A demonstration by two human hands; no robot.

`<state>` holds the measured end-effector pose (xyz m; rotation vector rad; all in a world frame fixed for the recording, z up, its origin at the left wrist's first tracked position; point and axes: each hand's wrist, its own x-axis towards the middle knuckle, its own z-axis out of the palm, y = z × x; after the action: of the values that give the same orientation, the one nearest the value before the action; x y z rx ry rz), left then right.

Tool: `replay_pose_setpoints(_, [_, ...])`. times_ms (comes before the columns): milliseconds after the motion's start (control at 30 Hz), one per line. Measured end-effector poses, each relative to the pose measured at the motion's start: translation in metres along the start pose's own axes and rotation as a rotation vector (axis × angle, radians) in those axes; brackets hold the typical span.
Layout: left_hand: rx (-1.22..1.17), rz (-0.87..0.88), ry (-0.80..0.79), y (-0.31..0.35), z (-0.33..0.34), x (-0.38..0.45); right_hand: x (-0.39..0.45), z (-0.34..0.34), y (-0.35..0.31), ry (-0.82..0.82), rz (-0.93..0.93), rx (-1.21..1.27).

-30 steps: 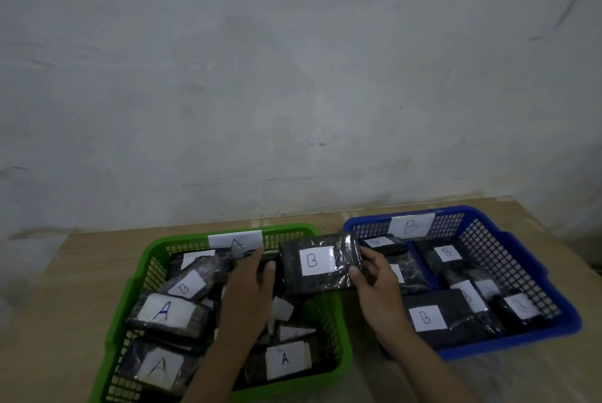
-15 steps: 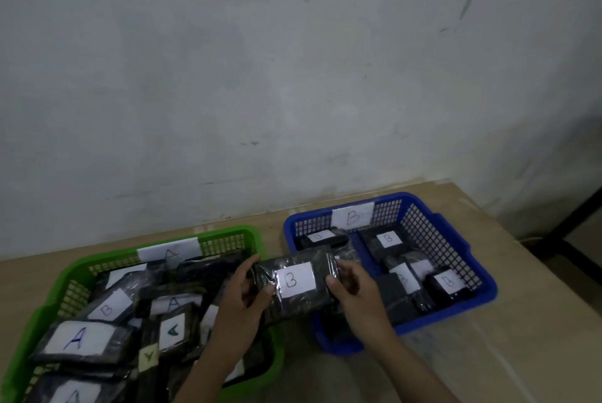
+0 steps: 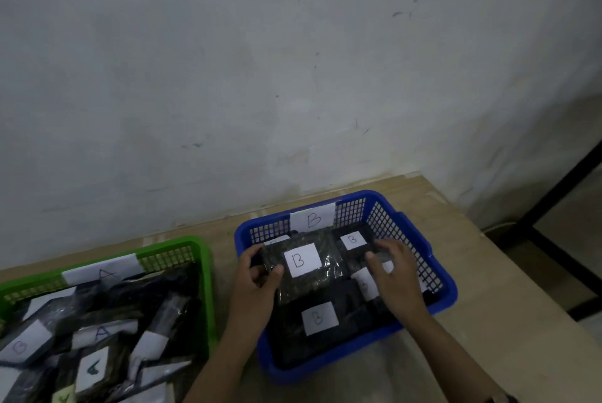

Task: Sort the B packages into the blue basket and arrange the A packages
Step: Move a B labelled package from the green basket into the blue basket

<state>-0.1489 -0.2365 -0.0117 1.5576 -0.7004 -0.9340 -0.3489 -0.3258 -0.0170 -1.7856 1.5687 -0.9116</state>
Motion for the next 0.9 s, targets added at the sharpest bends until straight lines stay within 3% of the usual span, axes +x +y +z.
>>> replay_pose_setpoints(133, [0.069, 0.004, -0.016, 0.004, 0.037, 0.023, 0.041, -0.02, 0.027, 0.029, -0.068, -0.23])
replay_pose_setpoints(367, [0.159, -0.016, -0.026, -0.01, 0.093, 0.063, 0.094, -0.026, 0.062, -0.154, -0.104, -0.532])
replay_pose_setpoints(667, [0.233, -0.116, -0.066, -0.025, 0.144, 0.101, 0.095, -0.017, 0.078, -0.144, -0.092, -0.397])
replay_pose_setpoints(900, [0.605, -0.011, -0.043, -0.033, 0.154, 0.104, 0.094, -0.018, 0.077, -0.128, -0.098, -0.295])
